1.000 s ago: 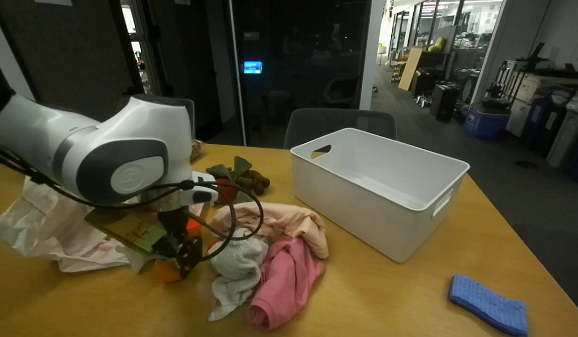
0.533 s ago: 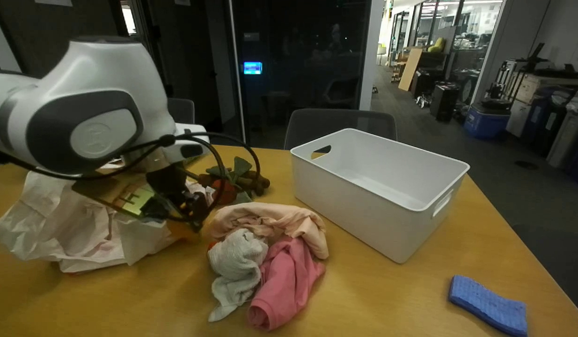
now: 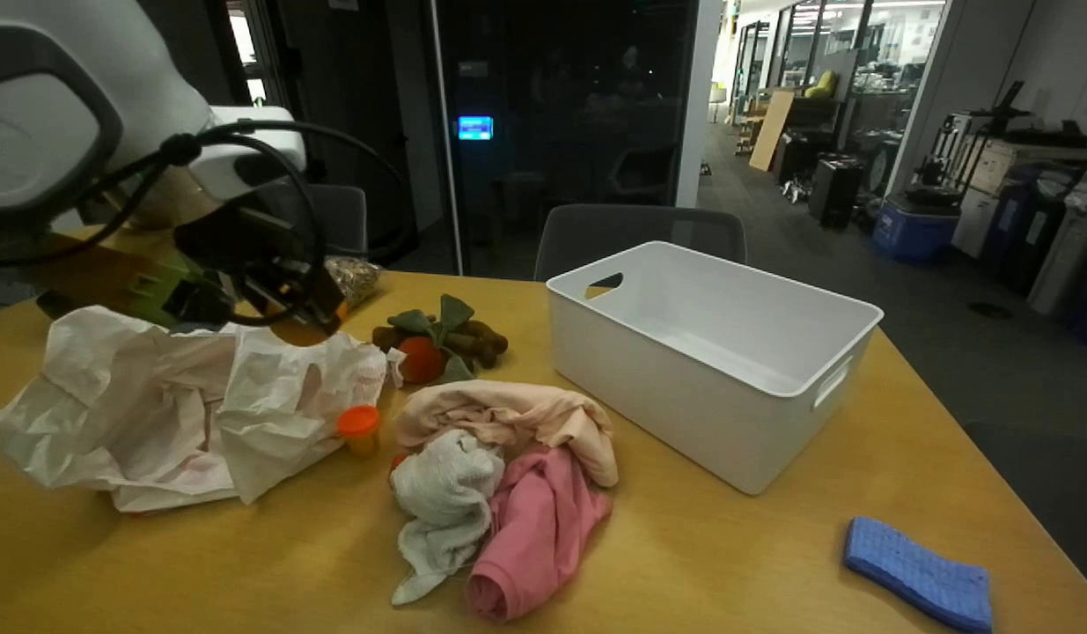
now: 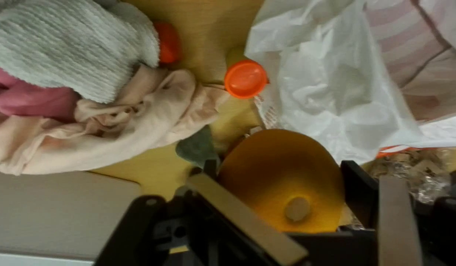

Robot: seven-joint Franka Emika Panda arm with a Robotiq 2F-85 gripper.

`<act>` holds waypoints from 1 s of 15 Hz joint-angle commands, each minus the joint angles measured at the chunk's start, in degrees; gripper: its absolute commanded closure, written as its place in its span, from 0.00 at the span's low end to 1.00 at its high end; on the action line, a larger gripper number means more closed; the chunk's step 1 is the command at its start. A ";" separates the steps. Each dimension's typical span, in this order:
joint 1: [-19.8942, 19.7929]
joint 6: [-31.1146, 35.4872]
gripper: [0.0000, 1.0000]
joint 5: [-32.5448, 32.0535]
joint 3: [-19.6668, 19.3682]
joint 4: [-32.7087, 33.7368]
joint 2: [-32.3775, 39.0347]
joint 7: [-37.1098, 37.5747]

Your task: Put the three plush toys into the carrier bag

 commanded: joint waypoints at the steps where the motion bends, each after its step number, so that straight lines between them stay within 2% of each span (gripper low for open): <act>1: 8.74 -2.34 0.42 6.07 -2.83 0.00 -3.78 -5.03; 4: 14.75 -6.55 0.42 10.50 -3.91 0.51 -2.94 -9.00; 6: 16.86 -8.66 0.42 12.34 -3.76 1.06 0.11 -10.72; 10: 17.93 -7.91 0.42 12.61 -0.70 3.18 9.45 -11.43; 15: 17.06 -5.23 0.42 11.18 4.40 10.00 22.66 -9.93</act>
